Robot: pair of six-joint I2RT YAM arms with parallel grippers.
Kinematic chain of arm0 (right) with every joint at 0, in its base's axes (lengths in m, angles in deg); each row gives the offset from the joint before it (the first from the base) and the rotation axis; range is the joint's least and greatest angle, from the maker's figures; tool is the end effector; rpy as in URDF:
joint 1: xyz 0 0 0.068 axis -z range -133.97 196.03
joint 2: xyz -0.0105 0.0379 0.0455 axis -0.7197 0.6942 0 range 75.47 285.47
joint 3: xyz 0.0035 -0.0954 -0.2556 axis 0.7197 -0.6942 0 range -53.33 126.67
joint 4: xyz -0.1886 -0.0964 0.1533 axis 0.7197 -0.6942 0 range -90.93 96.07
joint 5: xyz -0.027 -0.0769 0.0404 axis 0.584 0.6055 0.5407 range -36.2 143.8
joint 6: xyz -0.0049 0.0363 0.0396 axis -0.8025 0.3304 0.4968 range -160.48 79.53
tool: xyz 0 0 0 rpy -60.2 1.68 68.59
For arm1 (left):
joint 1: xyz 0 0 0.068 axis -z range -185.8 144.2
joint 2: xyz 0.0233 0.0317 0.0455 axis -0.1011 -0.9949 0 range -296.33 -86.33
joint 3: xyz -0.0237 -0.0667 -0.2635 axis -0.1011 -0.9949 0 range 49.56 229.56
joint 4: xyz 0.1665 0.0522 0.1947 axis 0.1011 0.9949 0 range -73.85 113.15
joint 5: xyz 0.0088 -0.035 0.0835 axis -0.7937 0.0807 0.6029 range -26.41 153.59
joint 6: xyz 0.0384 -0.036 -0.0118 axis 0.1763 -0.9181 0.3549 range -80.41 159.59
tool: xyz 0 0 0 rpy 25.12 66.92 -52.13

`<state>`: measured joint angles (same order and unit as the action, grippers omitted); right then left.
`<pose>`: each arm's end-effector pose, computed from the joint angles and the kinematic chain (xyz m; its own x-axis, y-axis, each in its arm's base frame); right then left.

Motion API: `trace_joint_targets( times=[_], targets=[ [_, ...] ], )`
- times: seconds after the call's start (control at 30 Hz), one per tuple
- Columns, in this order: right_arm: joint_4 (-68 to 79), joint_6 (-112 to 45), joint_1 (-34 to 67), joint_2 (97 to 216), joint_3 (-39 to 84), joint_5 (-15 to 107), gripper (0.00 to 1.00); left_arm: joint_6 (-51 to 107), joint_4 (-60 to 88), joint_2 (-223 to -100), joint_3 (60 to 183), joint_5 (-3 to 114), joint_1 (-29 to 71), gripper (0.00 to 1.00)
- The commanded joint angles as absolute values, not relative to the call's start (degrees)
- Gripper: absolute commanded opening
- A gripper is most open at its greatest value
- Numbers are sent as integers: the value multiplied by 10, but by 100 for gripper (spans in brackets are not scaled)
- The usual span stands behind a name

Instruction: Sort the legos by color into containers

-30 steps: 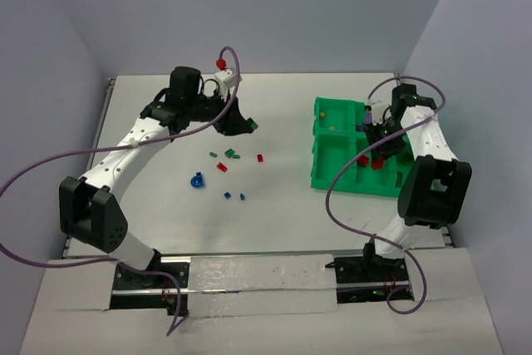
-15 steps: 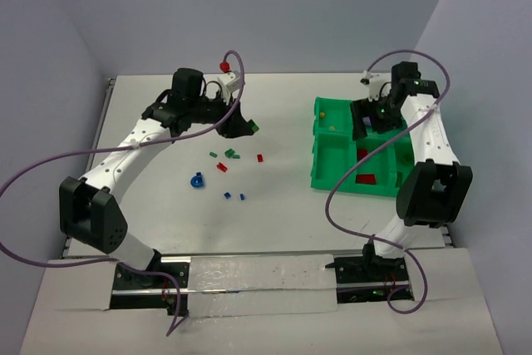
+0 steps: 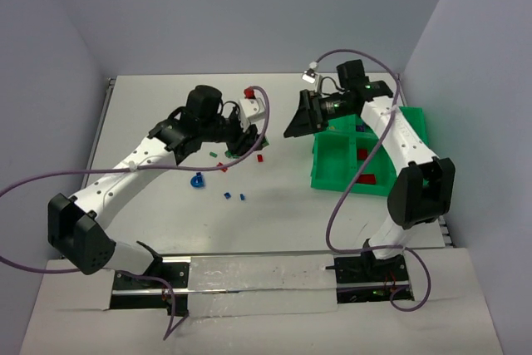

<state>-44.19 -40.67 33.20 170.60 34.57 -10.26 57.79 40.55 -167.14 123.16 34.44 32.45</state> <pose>0.3267 0.1072 0.3296 -0.8203 -0.1883 -0.5401 -0.5712 0.3184 0.7565 0.2389 -0.2105 0.3478 -0.1204 0.4422 -0.8888 0.9517 0.3062 0.0234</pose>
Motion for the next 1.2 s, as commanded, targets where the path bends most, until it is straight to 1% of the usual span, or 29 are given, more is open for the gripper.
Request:
trace_joint_targets(
  times=[0.0,0.17,0.3,0.33,0.43,0.47,0.5,0.6,0.7,0.8,0.87,0.9,0.93,0.97,1.0,1.03,1.1,1.13,1.17],
  targets=[
    [-411,-370,293,1733,366,-161,93,621,407,-1655,1226,399,345,0],
    [-420,-380,267,1754,373,-159,90,616,409,-1660,1235,399,353,0],
    [-420,-385,244,1770,382,-154,84,612,408,-1666,1244,397,360,0],
    [-420,-385,244,1774,382,-154,84,611,408,-1667,1245,397,361,0],
    [-422,-383,240,1785,393,-163,78,610,407,-1669,1248,394,366,0],
    [-426,-386,239,1794,403,-169,72,610,407,-1670,1248,394,367,0],
    [-428,-386,239,1795,404,-170,71,610,408,-1671,1249,394,369,0],
    [-429,-384,239,1805,412,-181,56,609,407,-1673,1249,395,372,0],
    [-428,-382,239,1809,413,-185,46,609,407,-1672,1250,397,373,0],
    [-429,-383,237,1810,411,-189,38,607,405,-1674,1251,400,374,0],
    [-431,-389,235,1808,408,-188,27,605,404,-1675,1251,406,374,0],
    [-439,-394,234,1804,406,-192,18,601,400,-1675,1249,416,375,2],
    [-441,-398,234,1802,404,-193,11,600,398,-1675,1248,426,375,5],
    [-447,-408,235,1796,401,-190,4,597,400,-1676,1249,440,375,12],
    [-453,-418,236,1789,396,-186,0,593,403,-1678,1250,455,374,24],
    [-455,-424,236,1784,388,-182,0,589,406,-1681,1251,469,374,42],
    [-462,-434,242,1768,381,-164,0,584,411,-1676,1243,478,369,66],
    [-467,-441,248,1761,378,-153,0,581,410,-1672,1240,480,365,90],
    [-475,-455,261,1752,375,-135,0,577,412,-1669,1236,474,358,98]
  ],
)
